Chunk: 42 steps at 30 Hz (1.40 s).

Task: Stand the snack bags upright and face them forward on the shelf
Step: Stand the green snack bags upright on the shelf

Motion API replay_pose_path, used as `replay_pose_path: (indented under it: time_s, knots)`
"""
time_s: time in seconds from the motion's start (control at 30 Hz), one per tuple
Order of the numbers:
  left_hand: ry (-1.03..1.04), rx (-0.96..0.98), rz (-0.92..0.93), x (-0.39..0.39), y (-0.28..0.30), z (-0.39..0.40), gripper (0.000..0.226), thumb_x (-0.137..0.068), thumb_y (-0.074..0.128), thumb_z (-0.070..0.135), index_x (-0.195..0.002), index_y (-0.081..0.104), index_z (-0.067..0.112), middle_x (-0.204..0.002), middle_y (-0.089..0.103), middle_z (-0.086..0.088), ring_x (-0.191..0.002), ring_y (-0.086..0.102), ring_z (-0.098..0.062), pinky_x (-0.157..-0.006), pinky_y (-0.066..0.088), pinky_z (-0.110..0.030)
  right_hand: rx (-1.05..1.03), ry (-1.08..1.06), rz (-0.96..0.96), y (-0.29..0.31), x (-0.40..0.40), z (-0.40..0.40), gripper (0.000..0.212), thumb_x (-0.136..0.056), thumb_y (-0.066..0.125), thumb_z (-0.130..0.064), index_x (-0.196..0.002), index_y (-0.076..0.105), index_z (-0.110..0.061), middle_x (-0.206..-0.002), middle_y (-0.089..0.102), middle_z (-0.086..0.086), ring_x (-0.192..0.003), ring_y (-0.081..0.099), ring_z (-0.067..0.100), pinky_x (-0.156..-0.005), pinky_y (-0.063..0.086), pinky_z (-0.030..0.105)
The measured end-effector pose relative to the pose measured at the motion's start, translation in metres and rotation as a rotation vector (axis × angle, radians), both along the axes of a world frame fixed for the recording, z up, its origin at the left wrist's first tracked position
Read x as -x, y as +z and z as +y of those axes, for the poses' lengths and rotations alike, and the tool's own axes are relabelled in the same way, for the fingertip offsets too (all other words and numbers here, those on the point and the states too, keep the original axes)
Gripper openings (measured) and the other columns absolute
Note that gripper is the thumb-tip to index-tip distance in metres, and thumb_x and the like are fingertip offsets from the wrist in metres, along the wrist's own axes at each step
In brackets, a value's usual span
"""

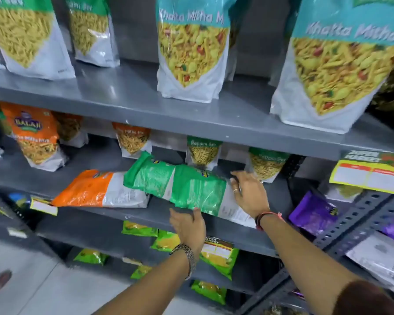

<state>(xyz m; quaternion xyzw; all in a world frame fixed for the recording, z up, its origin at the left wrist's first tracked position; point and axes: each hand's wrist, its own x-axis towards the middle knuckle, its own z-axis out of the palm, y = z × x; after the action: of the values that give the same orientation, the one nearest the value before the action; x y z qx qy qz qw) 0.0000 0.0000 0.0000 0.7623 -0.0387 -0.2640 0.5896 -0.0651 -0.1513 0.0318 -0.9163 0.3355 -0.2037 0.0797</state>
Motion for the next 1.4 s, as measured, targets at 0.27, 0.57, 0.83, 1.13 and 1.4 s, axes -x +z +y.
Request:
replay_pose_path:
  time_s: [0.27,0.57,0.83,1.13,1.4]
  knots:
    - [-0.289,0.026,0.342,-0.031,-0.041,-0.039,0.037,-0.090,0.047,0.044,-0.082,0.057,0.009,-0.081,0.055,-0.009,-0.073,0.054,-0.024,-0.071,0.040,-0.034,-0.610,-0.159,0.177,-0.036,-0.077,-0.075,0.054,-0.099,0.026,-0.039,-0.126,0.054,0.000,-0.134,0.052,0.028,-0.124,0.049,0.039,-0.106,0.038,0.039]
    - [-0.154,0.182,0.400,-0.036,-0.051,-0.041,0.026,-0.089,0.056,0.029,-0.074,0.053,0.008,-0.071,0.060,-0.011,-0.065,0.060,-0.020,-0.060,0.054,-0.027,-0.989,-0.174,0.125,-0.053,-0.088,-0.117,0.038,-0.091,0.048,-0.011,-0.128,0.052,-0.005,-0.137,0.053,0.015,-0.125,0.050,0.031,-0.110,0.039,0.039]
    - [-0.129,0.323,0.295,-0.029,-0.044,-0.017,0.034,-0.093,0.049,0.019,-0.064,0.032,0.017,-0.056,0.034,0.000,-0.058,0.045,-0.013,-0.055,0.056,-0.015,-1.154,-0.337,-0.171,-0.045,-0.012,-0.091,0.032,-0.085,0.045,0.001,-0.061,0.044,-0.020,-0.060,0.037,0.004,-0.051,0.031,0.012,-0.050,0.025,0.023]
    - [-0.315,0.313,0.019,-0.048,0.012,-0.058,0.028,-0.093,0.049,0.021,-0.067,0.040,0.020,-0.067,0.037,0.002,-0.062,0.041,-0.009,-0.070,0.049,-0.022,-1.159,-0.494,-0.646,-0.033,0.054,-0.069,0.043,-0.079,0.031,0.018,-0.065,0.059,-0.011,-0.069,0.058,0.006,-0.065,0.054,0.018,-0.062,0.049,0.025]
    - [-0.380,0.207,-0.119,-0.057,0.017,-0.102,0.024,-0.093,0.049,0.024,-0.070,0.047,0.019,-0.064,0.039,-0.002,-0.078,0.042,-0.019,-0.095,0.046,-0.045,-1.042,-0.532,-0.876,-0.053,0.054,-0.066,0.035,-0.085,0.050,0.008,-0.064,0.052,-0.020,-0.074,0.057,0.003,-0.088,0.054,0.023,-0.095,0.046,0.039]
